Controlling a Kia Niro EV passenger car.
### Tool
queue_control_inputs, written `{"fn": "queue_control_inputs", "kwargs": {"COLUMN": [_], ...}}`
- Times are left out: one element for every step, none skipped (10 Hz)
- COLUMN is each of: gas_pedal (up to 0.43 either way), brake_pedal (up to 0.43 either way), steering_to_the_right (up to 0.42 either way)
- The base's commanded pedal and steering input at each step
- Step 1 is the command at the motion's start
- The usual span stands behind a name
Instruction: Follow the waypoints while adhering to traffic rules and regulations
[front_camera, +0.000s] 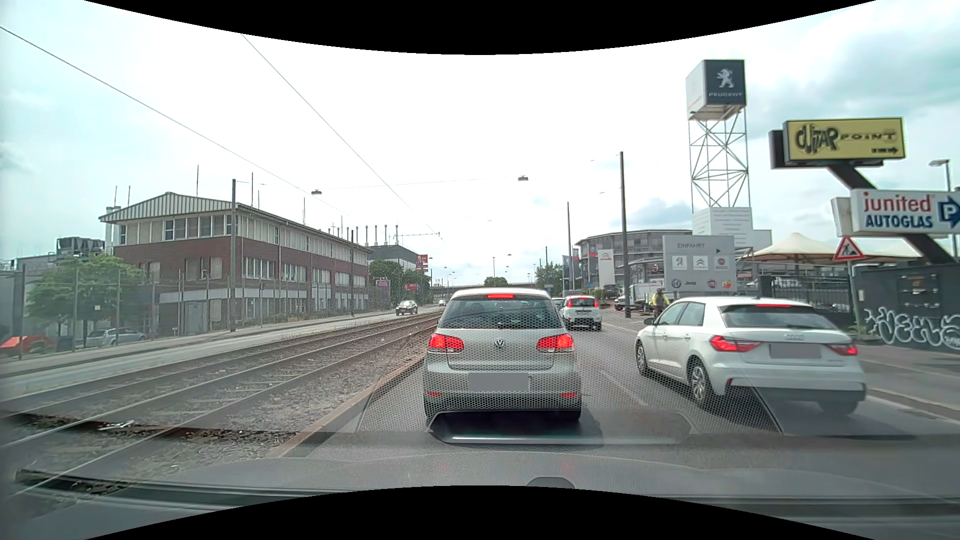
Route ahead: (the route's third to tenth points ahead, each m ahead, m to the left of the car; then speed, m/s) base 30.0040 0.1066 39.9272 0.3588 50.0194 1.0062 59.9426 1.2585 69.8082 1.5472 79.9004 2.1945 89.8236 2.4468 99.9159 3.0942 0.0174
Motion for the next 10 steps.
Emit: {"fn": "queue_control_inputs", "kwargs": {"gas_pedal": [0.000,0.000,0.000,0.000,0.000,0.000,0.000,0.000,0.000,0.000], "brake_pedal": [0.250,0.250,0.244,0.244,0.250,0.250,0.250,0.244,0.250,0.250], "steering_to_the_right": [-0.008,-0.008,-0.008,-0.008,-0.008,-0.008,-0.007,-0.008,-0.008,-0.007]}}
